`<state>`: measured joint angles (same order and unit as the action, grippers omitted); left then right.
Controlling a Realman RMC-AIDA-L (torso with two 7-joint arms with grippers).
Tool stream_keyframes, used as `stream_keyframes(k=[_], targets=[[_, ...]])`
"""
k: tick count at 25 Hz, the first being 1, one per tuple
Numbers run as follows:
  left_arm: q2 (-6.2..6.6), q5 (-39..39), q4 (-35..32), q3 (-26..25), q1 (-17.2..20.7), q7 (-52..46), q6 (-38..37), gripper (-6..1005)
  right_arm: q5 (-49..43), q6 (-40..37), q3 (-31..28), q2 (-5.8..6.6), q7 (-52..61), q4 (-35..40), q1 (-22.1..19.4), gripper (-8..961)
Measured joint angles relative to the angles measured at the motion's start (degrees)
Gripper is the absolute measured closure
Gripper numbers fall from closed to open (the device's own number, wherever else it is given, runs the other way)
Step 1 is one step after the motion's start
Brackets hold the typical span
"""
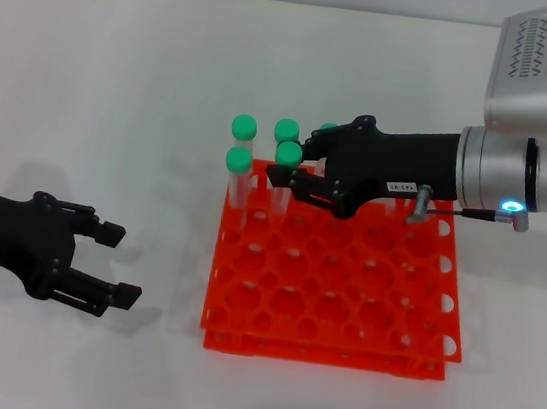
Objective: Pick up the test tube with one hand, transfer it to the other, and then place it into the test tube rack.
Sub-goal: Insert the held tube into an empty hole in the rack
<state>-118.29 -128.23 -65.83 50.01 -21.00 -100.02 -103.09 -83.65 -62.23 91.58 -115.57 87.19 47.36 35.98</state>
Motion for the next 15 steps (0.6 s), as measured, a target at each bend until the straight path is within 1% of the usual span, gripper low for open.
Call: stream_keyframes(k=[10, 15], targets=[[0.00, 0.1, 0.0, 0.0, 0.0, 0.3, 0.0, 119, 0.0, 0.0, 0.0, 0.00, 0.0, 0.0, 0.1, 694], [0.00, 0.1, 0.0, 0.0, 0.0, 0.5, 0.0, 119, 0.0, 0.0, 0.0, 0.00, 0.0, 0.0, 0.2, 670]])
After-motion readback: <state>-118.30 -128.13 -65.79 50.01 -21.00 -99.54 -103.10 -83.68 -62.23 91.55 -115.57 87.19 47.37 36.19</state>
